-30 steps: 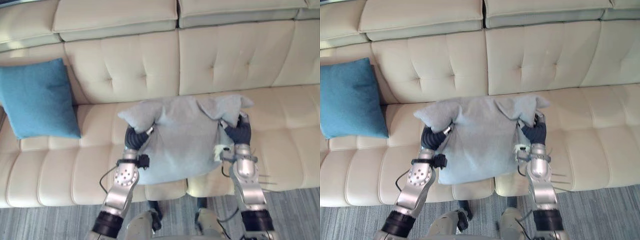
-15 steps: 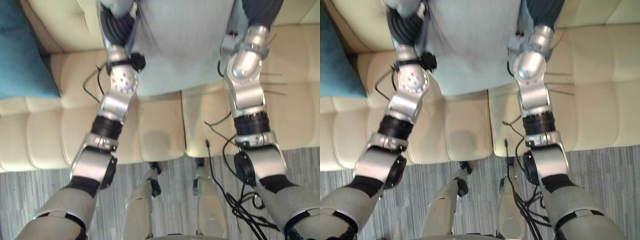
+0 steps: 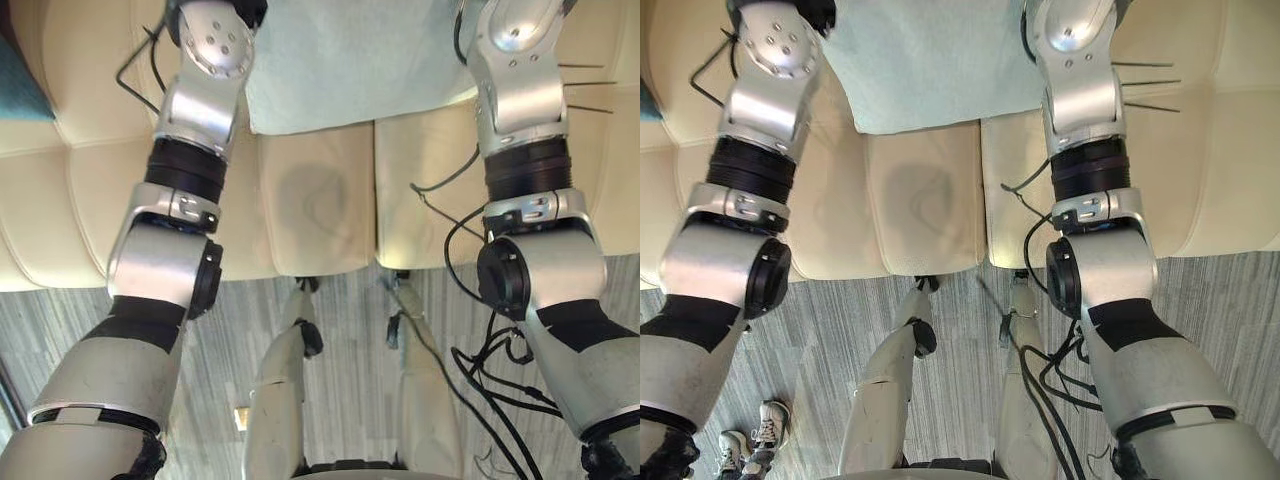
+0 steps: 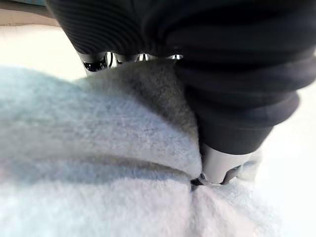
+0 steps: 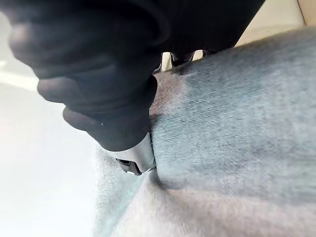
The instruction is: Pick up cushions and gather them together orderly.
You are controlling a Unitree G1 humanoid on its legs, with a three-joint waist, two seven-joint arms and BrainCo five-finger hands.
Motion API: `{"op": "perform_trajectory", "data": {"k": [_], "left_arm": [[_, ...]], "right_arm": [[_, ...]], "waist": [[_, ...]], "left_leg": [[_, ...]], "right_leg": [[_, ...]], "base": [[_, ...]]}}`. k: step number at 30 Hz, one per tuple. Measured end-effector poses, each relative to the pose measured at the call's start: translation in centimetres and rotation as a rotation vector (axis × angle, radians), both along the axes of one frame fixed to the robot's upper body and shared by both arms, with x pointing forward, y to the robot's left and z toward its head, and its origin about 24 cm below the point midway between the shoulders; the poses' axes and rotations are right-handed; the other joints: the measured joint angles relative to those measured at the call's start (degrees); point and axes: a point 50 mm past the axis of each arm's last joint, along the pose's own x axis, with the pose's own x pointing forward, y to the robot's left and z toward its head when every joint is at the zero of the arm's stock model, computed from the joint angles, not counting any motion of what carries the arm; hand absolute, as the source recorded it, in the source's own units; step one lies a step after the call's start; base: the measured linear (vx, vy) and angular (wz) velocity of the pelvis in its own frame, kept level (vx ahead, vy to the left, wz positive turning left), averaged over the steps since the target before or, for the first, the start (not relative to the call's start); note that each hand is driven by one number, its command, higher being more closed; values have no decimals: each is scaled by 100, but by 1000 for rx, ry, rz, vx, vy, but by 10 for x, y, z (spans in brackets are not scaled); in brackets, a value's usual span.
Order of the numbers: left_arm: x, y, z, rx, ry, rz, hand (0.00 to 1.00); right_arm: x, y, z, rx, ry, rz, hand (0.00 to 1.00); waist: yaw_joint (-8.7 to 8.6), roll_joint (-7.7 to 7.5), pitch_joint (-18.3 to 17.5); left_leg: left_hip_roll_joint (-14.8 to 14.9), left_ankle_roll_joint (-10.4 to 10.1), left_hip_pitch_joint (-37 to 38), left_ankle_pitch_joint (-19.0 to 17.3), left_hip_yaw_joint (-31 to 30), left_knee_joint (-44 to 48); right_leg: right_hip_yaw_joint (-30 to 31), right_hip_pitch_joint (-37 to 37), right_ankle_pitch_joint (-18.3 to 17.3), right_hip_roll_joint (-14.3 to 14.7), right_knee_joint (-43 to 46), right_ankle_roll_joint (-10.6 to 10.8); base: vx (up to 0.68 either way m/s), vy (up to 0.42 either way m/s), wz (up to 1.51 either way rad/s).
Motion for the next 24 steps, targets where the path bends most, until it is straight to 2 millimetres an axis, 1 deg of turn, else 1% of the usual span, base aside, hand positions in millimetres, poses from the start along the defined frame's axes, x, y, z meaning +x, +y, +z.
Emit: {"op": "perform_trajectory", "data": {"k": [4,7,8,10,11,12,14,15,16,18,19,20,21,23,24], "left_arm": [[-4,5,5,-20,-21,5,0],[-9,9,9,-45,-50,-2,0],[-11,10,9,-43,-65,-3,0],[-19,16,7,-31,-102,-3,0],[-21,18,5,-28,-107,-1,0],[-22,26,2,-39,-108,-3,0],[-24,43,-9,-61,-93,-1,0],[-25,49,-13,-65,-90,0,0],[-27,57,-22,-76,-79,-1,0],[-31,69,-37,-86,-70,-8,0],[-36,81,-48,-109,-68,-9,0],[-39,93,-62,-140,-58,0,0],[-39,97,-70,-146,-43,2,0],[-45,111,-102,-145,20,-7,0],[-46,113,-111,-142,39,-12,0]], "right_arm": [[-3,-6,3,43,-16,19,0],[-11,-16,6,70,-63,21,0],[-15,-22,6,74,-80,14,0],[-24,-46,1,96,-116,-18,0],[-27,-53,-1,103,-125,-29,0],[-32,-66,-5,124,-145,-42,0],[-41,-85,-12,130,-169,-53,0],[-43,-89,-13,120,-173,-56,0],[-49,-98,-21,99,-174,-61,0],[-57,-111,-37,62,-179,-66,0],[-56,-116,-51,43,-135,-50,0],[-50,-122,-70,28,-59,-48,0],[-48,-125,-80,24,-20,-38,0],[-41,-134,-123,-12,141,-7,0],[-42,-136,-132,-23,172,-2,0]], "waist": [[38,0,0],[37,-1,1],[37,-1,1],[33,-1,1],[33,-1,1],[33,-2,0],[34,-4,-1],[30,-4,-1],[34,-14,-6],[54,-16,-7],[49,-18,-8],[49,-19,-7],[50,-21,-8],[41,-46,-27],[30,-45,-28]], "left_leg": [[35,-1,-75,0,36,0],[59,-2,-74,-1,45,9],[64,-2,-69,-1,48,17],[78,-3,-58,-2,71,61],[85,-4,-54,-3,75,84],[98,-5,-27,-4,84,112],[118,-9,46,-7,102,121],[126,-10,61,-7,106,129],[144,-89,116,-74,172,123],[170,-117,155,-97,218,123],[194,-116,195,-97,243,114],[219,-117,290,-97,277,110],[227,-116,353,-98,287,109],[299,-22,577,-216,399,135],[325,-10,612,-225,424,151]], "right_leg": [[-1,-85,0,3,10,0],[-12,-110,-2,13,79,-2],[-21,-108,-2,13,96,-2],[-74,-111,-9,3,211,-7],[-87,-110,-10,1,250,-8],[-117,-109,-25,-2,339,-31],[-148,-109,-77,-2,520,-98],[-157,-109,-94,0,569,-120],[-162,-97,-207,-2,653,-141],[-166,-92,-327,2,754,-151],[-182,-70,-376,13,796,-164],[-195,21,-421,28,795,-169],[-208,86,-444,29,797,-168],[-276,325,-529,55,800,-217],[-299,374,-539,60,804,-225]], "base": [[12,22,-4],[0,10,0],[-5,33,2],[-10,39,5],[-21,34,6],[-23,24,4],[-50,20,2],[-69,10,3],[-65,-7,8],[-71,-29,6],[-74,-58,-3],[-69,-61,-2],[-60,-62,-7],[-53,-77,-1],[-36,-82,7]]}}
